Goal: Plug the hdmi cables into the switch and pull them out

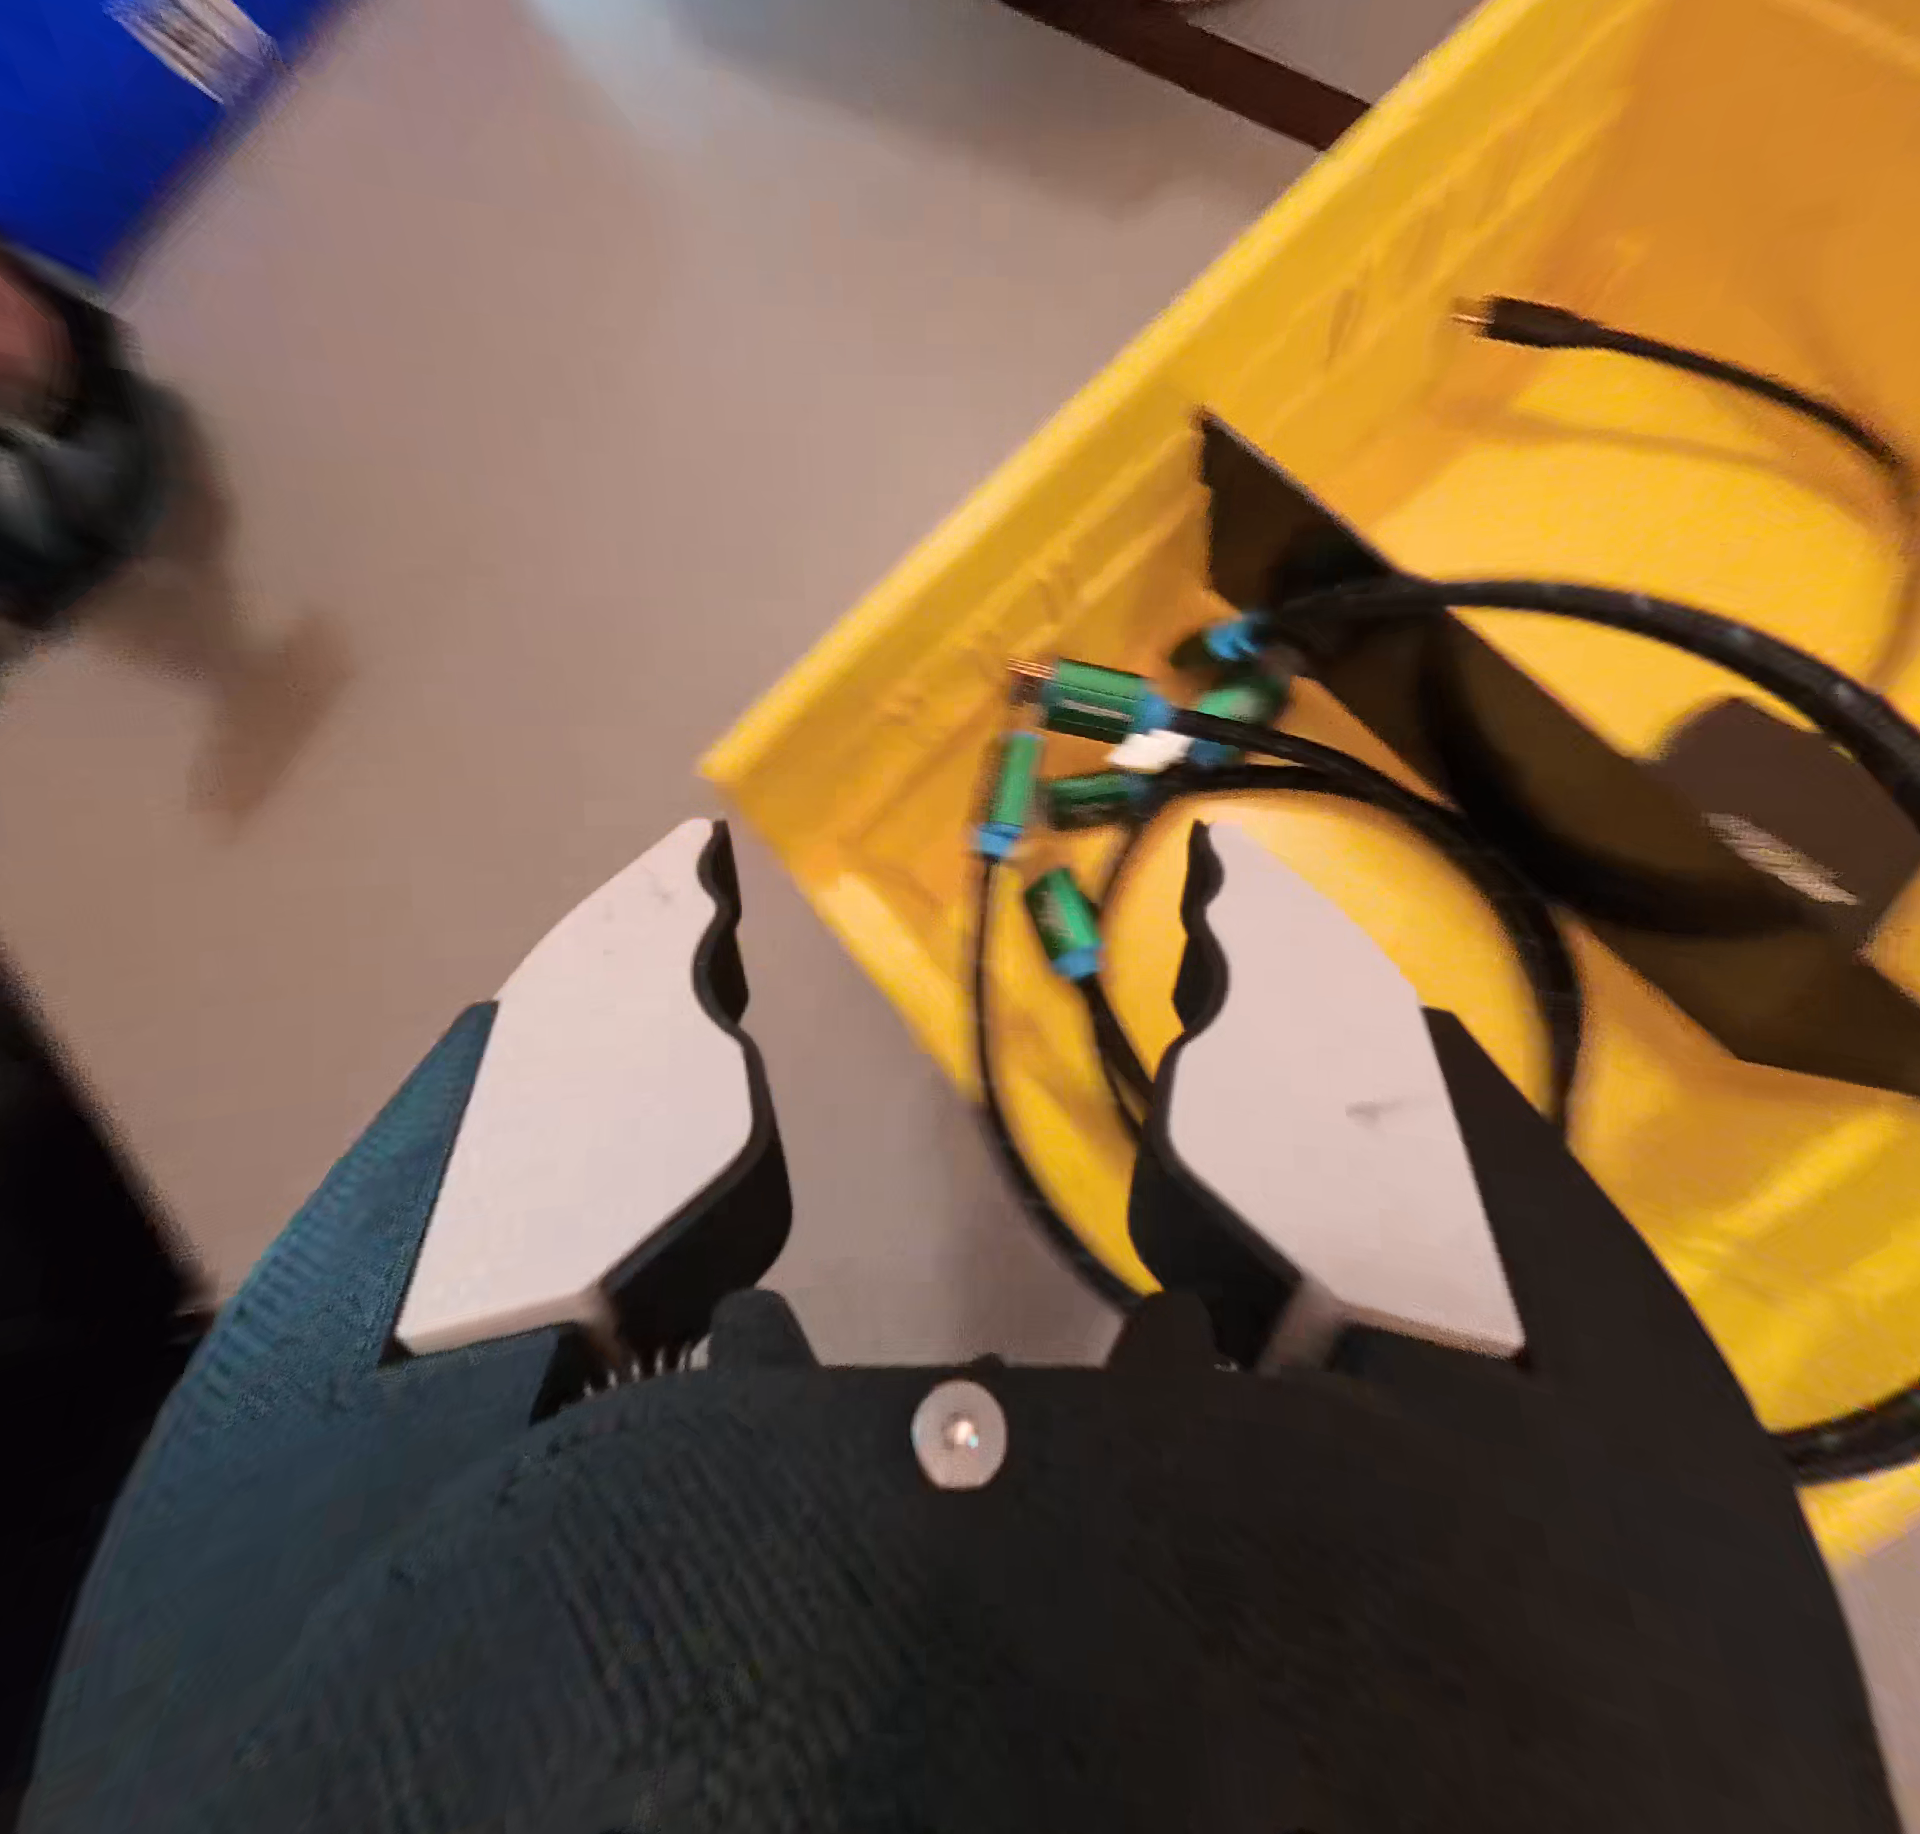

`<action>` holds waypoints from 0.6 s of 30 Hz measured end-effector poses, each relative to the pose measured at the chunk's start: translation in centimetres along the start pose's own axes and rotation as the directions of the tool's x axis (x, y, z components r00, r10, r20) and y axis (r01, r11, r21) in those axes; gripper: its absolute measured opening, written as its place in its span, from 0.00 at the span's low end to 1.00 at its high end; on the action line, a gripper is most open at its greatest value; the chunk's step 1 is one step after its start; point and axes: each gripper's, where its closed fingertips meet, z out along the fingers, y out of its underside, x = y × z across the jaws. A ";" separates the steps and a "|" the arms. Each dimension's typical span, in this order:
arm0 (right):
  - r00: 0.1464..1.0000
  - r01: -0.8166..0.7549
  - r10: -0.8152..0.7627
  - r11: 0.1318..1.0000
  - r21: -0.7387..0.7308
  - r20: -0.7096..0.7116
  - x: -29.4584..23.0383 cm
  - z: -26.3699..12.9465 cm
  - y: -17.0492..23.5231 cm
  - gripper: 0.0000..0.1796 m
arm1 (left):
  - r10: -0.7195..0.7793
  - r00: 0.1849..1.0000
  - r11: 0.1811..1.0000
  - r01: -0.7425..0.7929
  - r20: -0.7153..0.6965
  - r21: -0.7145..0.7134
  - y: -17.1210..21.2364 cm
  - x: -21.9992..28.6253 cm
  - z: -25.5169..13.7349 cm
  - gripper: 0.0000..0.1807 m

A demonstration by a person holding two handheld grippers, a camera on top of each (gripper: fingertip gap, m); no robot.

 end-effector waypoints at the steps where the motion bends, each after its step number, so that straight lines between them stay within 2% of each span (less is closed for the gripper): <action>1: 0.996 -0.044 0.040 0.998 0.049 0.083 -2.1 -0.3 -0.9 0.45 | 0.007 1.000 1.000 -0.007 0.003 -0.005 0.0 0.0 0.1 0.12; 2: 0.985 -0.075 0.055 0.990 0.120 0.162 -4.5 -0.2 -2.2 0.41 | 0.018 1.000 1.000 -0.018 0.009 -0.011 0.0 0.0 0.2 0.12; 4: 0.932 -0.165 0.091 0.968 0.188 0.350 -10.3 0.8 -3.4 0.40 | 0.043 0.999 0.999 -0.043 0.013 -0.021 -0.1 0.1 0.5 0.12; 5: 0.879 -0.236 0.136 0.957 0.171 0.456 -13.5 1.7 -3.7 0.40 | 0.057 0.998 0.998 -0.057 0.013 -0.022 -0.3 0.3 0.7 0.12; 7: 0.716 -0.342 0.174 0.932 0.123 0.676 -20.1 3.1 -4.3 0.39 | 0.094 0.996 0.995 -0.093 0.011 -0.037 -0.5 0.6 1.3 0.12; 8: 0.639 -0.382 0.200 0.921 0.080 0.743 -22.8 4.1 -4.3 0.38 | 0.117 0.993 0.992 -0.116 0.009 -0.052 -0.6 0.9 1.6 0.12; 11: 0.486 -0.412 0.307 0.906 -0.095 0.818 -28.9 7.2 -3.7 0.38 | 0.178 0.984 0.980 -0.178 -0.004 -0.091 -0.6 1.7 2.5 0.12; 12: 0.463 -0.394 0.317 0.910 -0.128 0.828 -30.5 7.9 -3.6 0.38 | 0.192 0.981 0.976 -0.193 -0.011 -0.103 -0.6 1.9 2.8 0.12; 13: 0.465 -0.378 0.312 0.916 -0.132 0.829 -31.7 8.5 -3.7 0.34 | 0.208 0.978 0.971 -0.208 -0.015 -0.118 -0.5 2.1 3.0 0.12; 18: 0.514 -0.342 0.248 0.937 -0.069 0.821 -33.2 9.8 -5.4 0.19 | 0.242 0.970 0.961 -0.240 -0.002 -0.140 -0.4 2.1 3.1 0.12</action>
